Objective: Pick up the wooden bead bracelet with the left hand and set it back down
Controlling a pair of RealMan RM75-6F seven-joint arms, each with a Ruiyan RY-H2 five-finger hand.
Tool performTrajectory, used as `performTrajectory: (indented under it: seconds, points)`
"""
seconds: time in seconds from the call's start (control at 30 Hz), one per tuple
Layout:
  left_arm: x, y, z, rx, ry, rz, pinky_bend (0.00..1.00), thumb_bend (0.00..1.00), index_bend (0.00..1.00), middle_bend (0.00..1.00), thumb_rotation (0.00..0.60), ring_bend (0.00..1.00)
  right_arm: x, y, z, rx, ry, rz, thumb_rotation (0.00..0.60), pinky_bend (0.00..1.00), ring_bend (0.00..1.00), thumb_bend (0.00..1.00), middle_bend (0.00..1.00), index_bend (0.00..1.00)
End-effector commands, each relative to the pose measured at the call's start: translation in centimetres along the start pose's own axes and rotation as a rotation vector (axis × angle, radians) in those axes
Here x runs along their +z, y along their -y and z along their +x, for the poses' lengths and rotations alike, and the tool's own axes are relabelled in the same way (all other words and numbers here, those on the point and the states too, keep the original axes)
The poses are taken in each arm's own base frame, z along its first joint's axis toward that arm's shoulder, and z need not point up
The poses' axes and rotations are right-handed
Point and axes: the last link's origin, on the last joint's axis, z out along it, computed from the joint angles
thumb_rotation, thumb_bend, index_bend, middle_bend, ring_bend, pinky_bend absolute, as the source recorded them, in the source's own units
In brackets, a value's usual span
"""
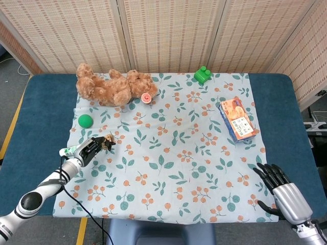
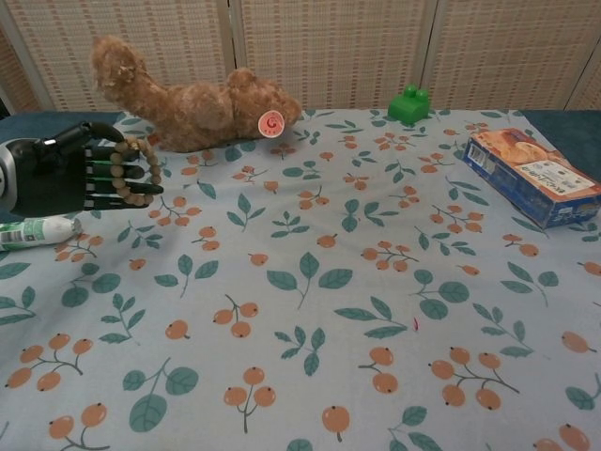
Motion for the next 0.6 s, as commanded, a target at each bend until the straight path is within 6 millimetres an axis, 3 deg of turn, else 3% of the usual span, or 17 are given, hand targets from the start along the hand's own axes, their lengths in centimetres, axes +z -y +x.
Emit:
performTrajectory:
  seconds: [0.03,0.13,0.6]
  points:
    - [-0.05,-0.07,-0.16,-0.020,0.006,-0.003,0.00,1.00,0.58,0.59,0.558,0.25,-0.03,-0.01,0.01,0.000,0.000,0.000,0.600,0.00,0.00,0.15,0.00,0.00]
    - [-0.07,-0.12,-0.24,-0.026,0.010,-0.007,0.00,1.00,0.52,0.57,0.598,0.23,-0.03,-0.02,0.01,0.001,0.000,0.001,0.600,0.00,0.00,0.15,0.00,0.00]
    - [-0.05,-0.05,-0.43,0.059,0.027,-0.019,0.00,1.00,0.49,0.53,0.600,0.20,0.12,-0.08,-0.06,0.000,0.003,-0.003,0.600,0.00,0.00,0.15,0.00,0.00]
